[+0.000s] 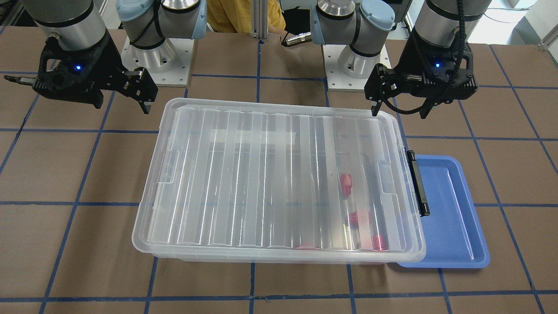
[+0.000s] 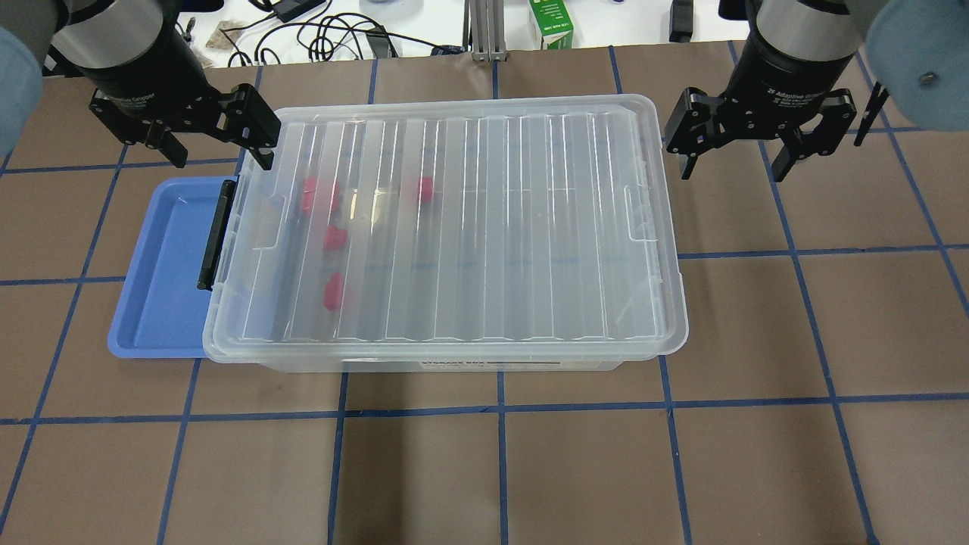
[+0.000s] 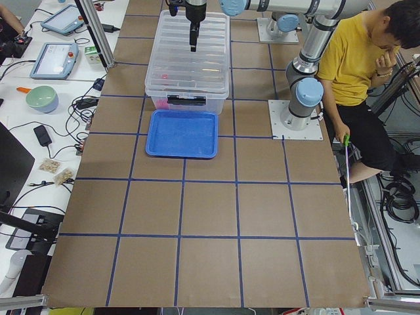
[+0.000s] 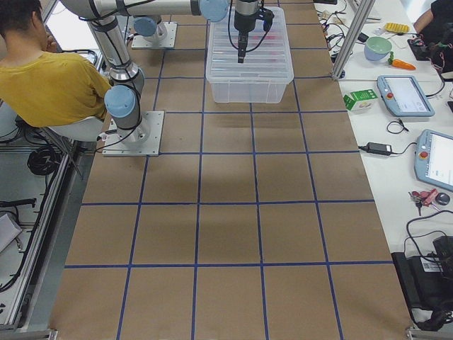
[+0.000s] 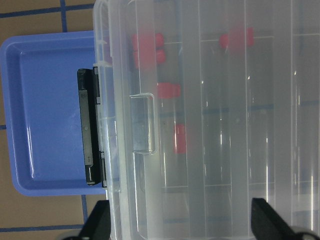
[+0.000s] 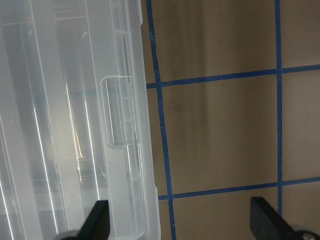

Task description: Place red block in blue tray from box

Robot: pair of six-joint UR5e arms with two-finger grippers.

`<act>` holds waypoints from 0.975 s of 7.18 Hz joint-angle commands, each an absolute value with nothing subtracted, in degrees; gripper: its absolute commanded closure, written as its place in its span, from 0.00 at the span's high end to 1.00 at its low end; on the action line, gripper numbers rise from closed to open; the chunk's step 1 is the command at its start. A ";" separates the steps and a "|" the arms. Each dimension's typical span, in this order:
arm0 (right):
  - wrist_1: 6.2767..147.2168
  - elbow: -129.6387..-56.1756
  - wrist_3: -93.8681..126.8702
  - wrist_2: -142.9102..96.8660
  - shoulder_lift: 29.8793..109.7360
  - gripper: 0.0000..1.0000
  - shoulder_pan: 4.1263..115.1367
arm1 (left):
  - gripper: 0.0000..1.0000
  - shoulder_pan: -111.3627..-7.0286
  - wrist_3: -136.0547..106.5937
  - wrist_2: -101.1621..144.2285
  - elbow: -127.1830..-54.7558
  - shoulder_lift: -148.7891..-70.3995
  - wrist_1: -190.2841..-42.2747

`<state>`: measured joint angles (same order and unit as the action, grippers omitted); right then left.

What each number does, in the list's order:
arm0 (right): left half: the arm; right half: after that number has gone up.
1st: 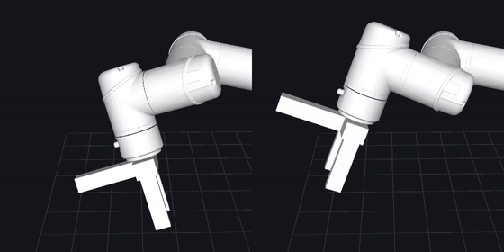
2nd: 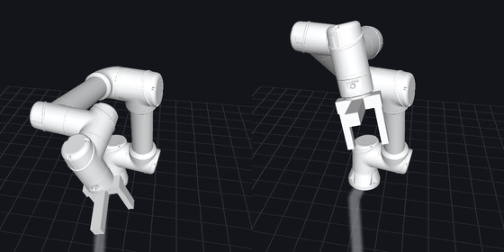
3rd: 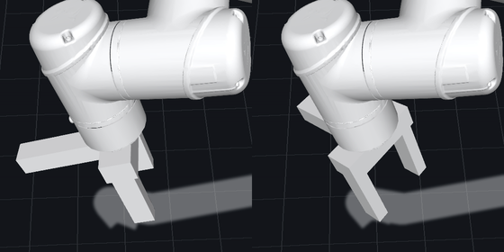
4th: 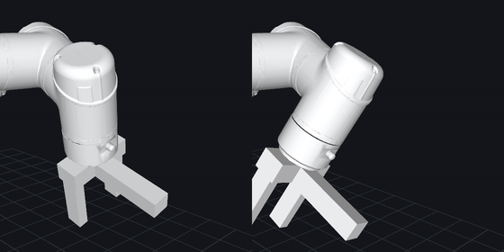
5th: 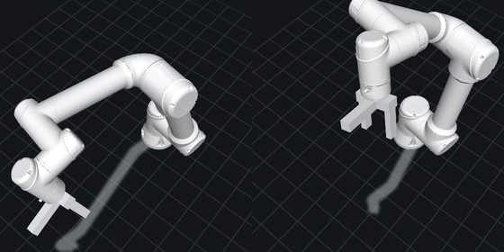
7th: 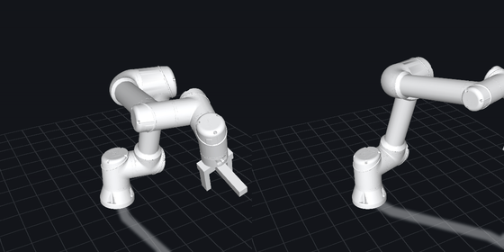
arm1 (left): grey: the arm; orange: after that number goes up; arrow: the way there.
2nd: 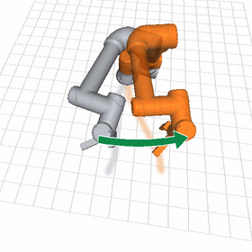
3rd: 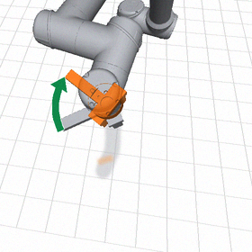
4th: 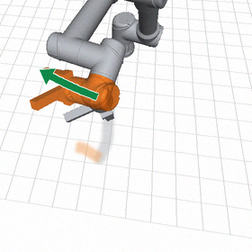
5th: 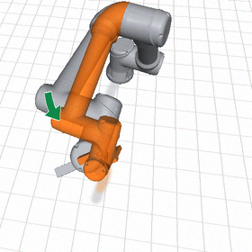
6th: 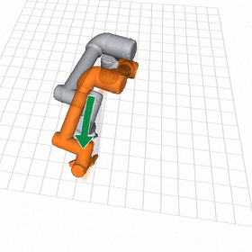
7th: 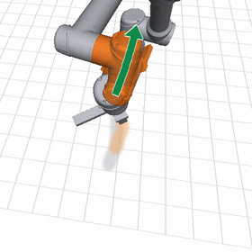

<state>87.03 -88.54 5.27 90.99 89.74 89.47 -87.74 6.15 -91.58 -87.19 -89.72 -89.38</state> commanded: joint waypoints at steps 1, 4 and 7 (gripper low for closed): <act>87.36 -88.59 5.27 90.88 89.65 1.00 89.47 | 1.00 -87.80 6.15 -91.58 -87.19 -89.74 -89.38; 87.71 -89.12 5.18 90.88 88.69 1.00 89.47 | 1.00 -87.80 6.07 -91.58 -87.19 -89.74 -89.38; 94.45 -89.30 5.36 90.52 82.91 1.00 89.56 | 1.00 -87.80 6.06 -91.58 -87.19 -89.74 -89.38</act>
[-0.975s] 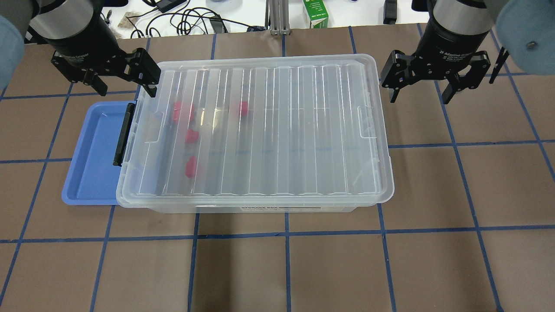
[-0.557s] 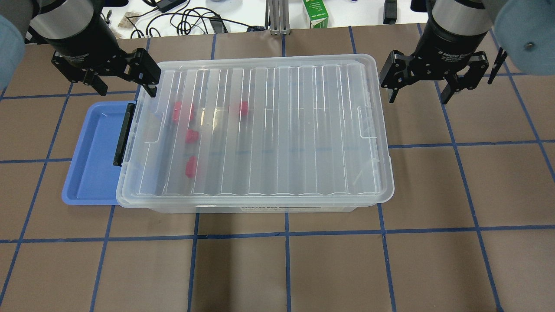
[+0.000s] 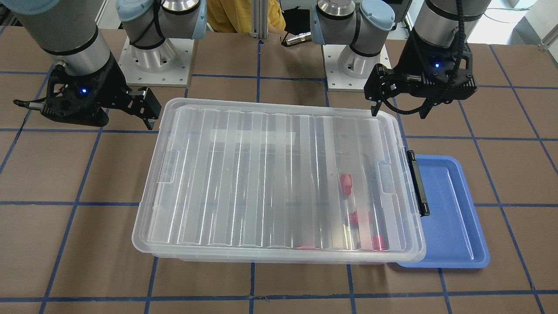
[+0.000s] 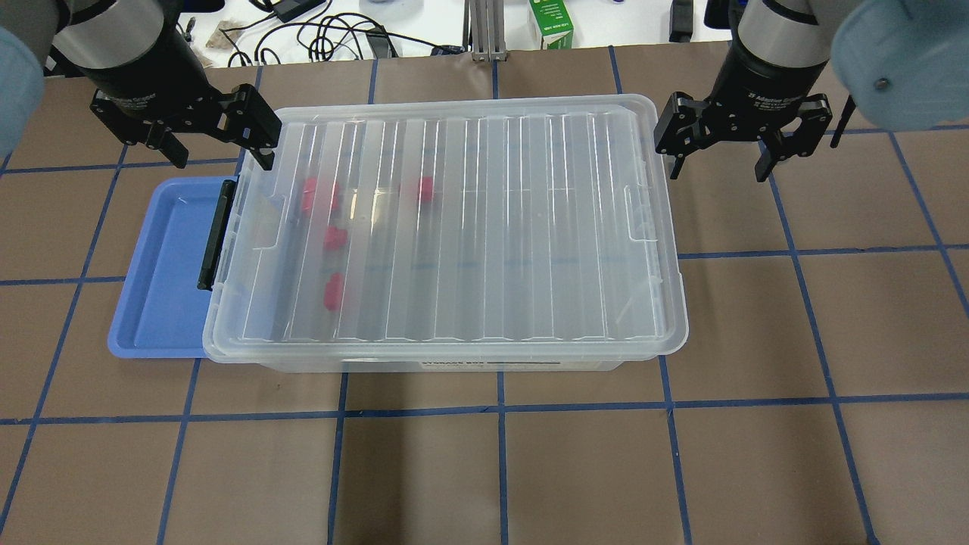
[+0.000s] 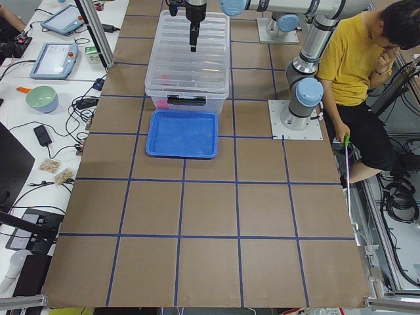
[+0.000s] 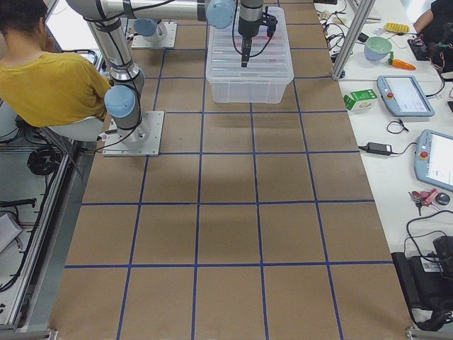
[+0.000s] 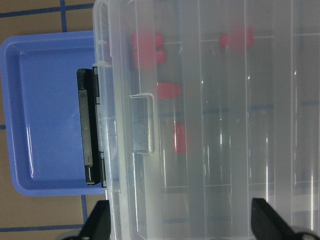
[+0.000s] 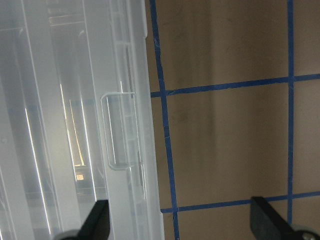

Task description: Place red block in blue tray from box

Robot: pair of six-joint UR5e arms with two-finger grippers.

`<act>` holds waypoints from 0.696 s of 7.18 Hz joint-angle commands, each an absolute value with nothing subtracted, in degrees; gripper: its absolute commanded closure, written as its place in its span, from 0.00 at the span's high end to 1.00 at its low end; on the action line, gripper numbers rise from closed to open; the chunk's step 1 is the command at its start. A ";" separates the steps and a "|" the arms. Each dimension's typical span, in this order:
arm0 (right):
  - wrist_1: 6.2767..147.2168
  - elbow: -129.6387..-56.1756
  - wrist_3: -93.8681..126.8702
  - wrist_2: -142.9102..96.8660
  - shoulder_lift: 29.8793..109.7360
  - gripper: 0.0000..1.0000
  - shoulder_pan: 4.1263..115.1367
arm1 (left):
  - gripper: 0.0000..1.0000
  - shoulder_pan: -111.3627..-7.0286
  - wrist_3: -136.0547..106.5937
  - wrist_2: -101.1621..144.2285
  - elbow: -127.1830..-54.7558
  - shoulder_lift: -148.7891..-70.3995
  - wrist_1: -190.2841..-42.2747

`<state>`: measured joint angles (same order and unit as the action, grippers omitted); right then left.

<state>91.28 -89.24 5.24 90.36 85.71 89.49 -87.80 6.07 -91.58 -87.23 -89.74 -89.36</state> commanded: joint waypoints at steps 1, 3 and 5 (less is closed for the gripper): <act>96.74 -89.30 5.27 90.53 81.58 1.00 89.56 | 1.00 -87.80 6.06 -91.58 -87.27 -89.74 -89.38; 98.42 -89.30 4.40 91.05 77.81 1.00 89.30 | 1.00 -87.80 6.06 -91.58 -87.36 -89.74 -89.38; 99.76 -89.99 4.31 91.14 75.77 1.00 89.30 | 1.00 -87.80 6.06 -91.58 -87.36 -89.74 -89.38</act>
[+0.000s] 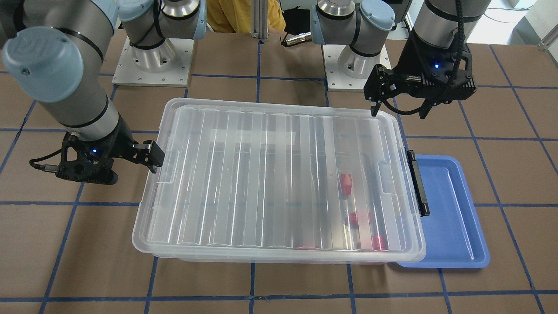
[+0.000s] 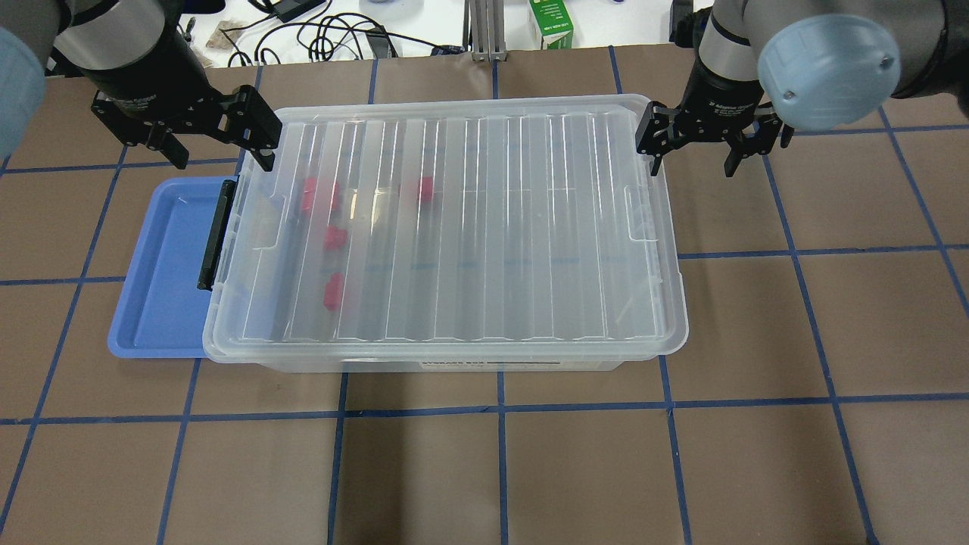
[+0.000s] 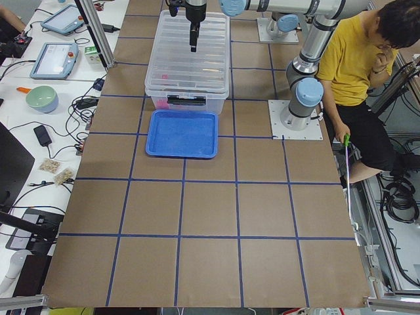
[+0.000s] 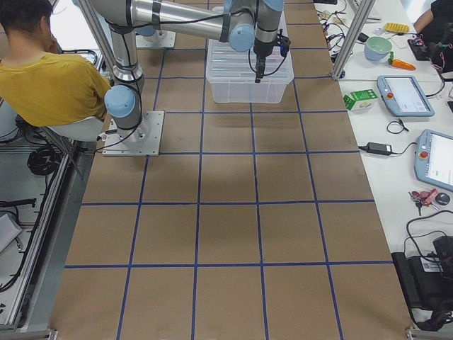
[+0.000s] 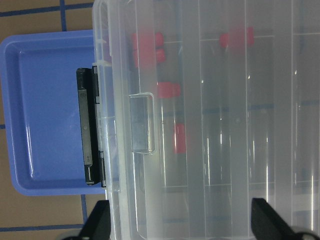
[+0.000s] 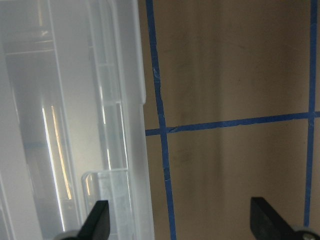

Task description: Place red block in blue tray from box

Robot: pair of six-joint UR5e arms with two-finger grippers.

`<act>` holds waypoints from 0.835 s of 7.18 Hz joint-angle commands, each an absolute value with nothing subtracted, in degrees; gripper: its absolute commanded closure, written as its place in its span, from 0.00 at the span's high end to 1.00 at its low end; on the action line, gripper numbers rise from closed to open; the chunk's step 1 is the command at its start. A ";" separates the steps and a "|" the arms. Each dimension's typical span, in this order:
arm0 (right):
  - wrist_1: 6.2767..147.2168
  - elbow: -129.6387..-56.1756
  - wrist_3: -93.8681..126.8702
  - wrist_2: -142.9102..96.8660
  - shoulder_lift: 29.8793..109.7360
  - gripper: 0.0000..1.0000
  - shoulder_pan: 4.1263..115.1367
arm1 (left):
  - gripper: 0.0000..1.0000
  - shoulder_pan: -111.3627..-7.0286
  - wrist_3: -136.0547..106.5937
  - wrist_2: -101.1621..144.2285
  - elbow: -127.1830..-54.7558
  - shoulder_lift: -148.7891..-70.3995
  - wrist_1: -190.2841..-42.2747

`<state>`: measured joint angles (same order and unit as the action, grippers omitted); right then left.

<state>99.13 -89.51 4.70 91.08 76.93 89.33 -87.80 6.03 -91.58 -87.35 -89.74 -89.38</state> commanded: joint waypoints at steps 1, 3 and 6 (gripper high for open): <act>99.84 -91.39 5.09 91.06 75.76 1.00 89.30 | 1.00 -87.80 6.06 -91.50 -87.28 -89.74 -89.38; 100.11 -92.81 5.10 90.53 75.67 1.00 89.30 | 1.00 -87.80 6.06 -91.49 -87.28 -89.74 -89.38; 100.11 -92.81 3.96 90.88 75.23 1.00 86.94 | 1.00 -87.80 6.06 -91.49 -87.28 -89.74 -89.30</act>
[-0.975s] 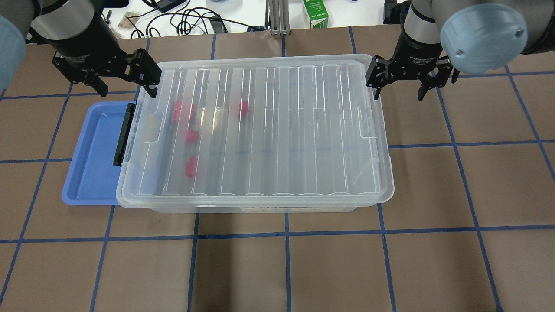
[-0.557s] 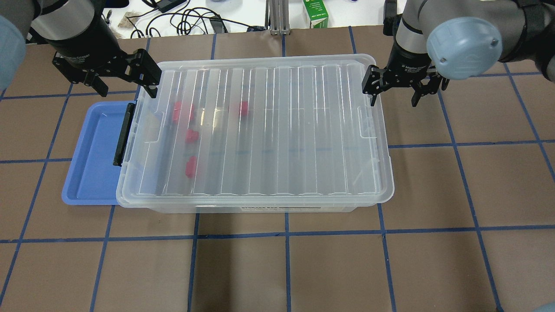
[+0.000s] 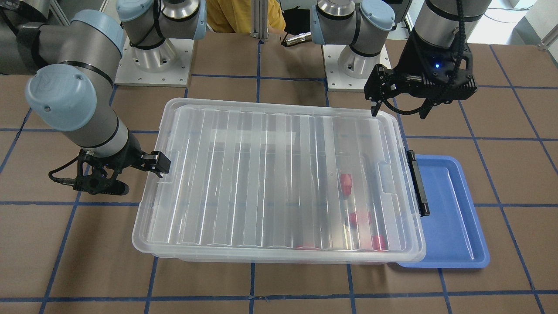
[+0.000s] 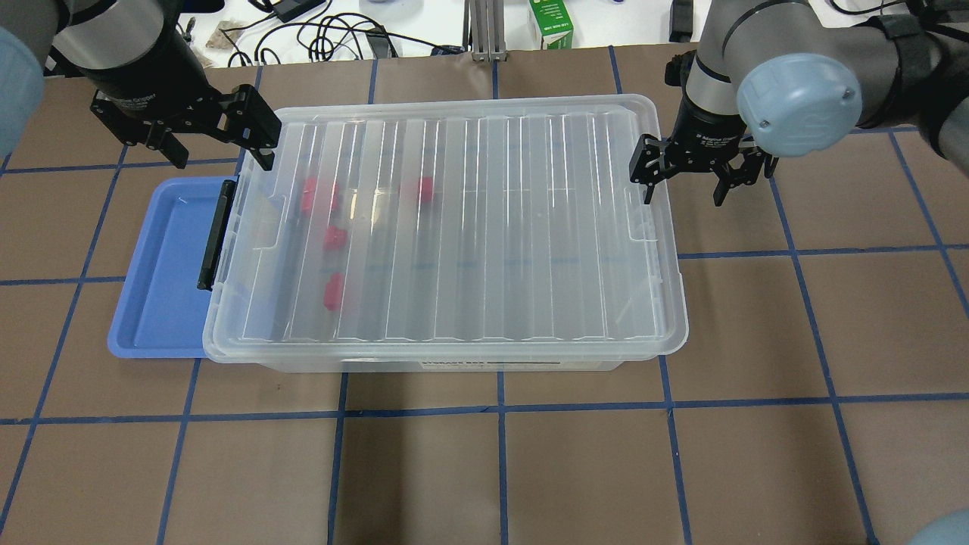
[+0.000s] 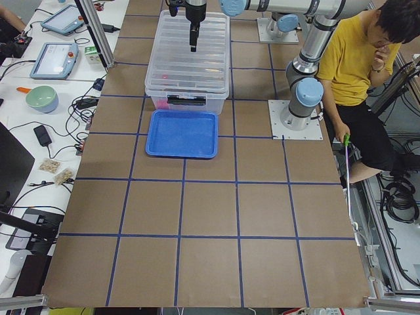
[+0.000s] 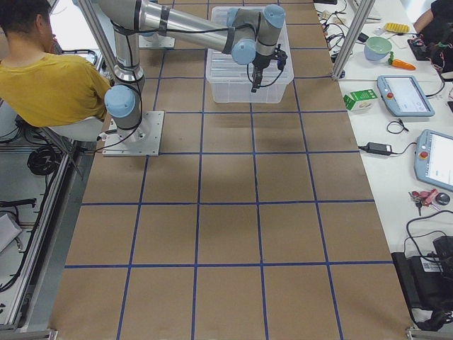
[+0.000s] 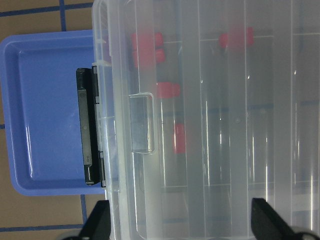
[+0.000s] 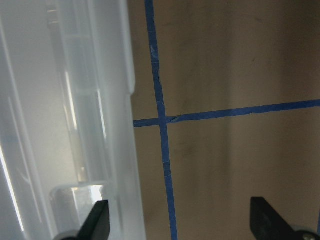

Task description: Place red block in blue tray from box

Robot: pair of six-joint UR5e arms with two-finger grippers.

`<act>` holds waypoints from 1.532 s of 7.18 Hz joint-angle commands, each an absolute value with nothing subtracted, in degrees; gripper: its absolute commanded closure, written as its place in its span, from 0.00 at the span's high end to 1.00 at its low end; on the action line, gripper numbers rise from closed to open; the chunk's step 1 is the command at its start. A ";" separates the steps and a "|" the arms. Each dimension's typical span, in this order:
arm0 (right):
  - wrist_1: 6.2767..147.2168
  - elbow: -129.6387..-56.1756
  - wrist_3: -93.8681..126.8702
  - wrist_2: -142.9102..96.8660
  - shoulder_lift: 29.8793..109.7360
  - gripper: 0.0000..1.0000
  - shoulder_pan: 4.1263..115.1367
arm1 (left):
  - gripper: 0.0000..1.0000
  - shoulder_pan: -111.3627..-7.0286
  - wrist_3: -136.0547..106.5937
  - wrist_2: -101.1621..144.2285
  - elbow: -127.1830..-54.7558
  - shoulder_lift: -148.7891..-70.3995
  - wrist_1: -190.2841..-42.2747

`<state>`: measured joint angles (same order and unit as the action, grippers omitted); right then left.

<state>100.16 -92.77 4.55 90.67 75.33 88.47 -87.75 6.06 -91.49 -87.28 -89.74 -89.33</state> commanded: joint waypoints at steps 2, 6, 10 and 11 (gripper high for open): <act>100.19 -92.81 1.85 90.88 75.23 1.00 84.91 | 1.00 -87.80 6.06 -91.49 -87.28 -89.74 -89.30; 100.20 -92.72 -4.55 91.05 75.23 1.00 79.30 | 1.00 -87.80 6.06 -91.49 -87.28 -89.74 -89.38; 100.46 -92.64 -13.26 91.23 75.32 1.00 74.02 | 1.00 -87.80 6.06 -91.41 -87.36 -89.74 -89.38; 100.46 -92.64 -14.40 91.23 75.32 1.00 73.57 | 1.00 -87.80 6.06 -91.49 -87.36 -89.74 -89.38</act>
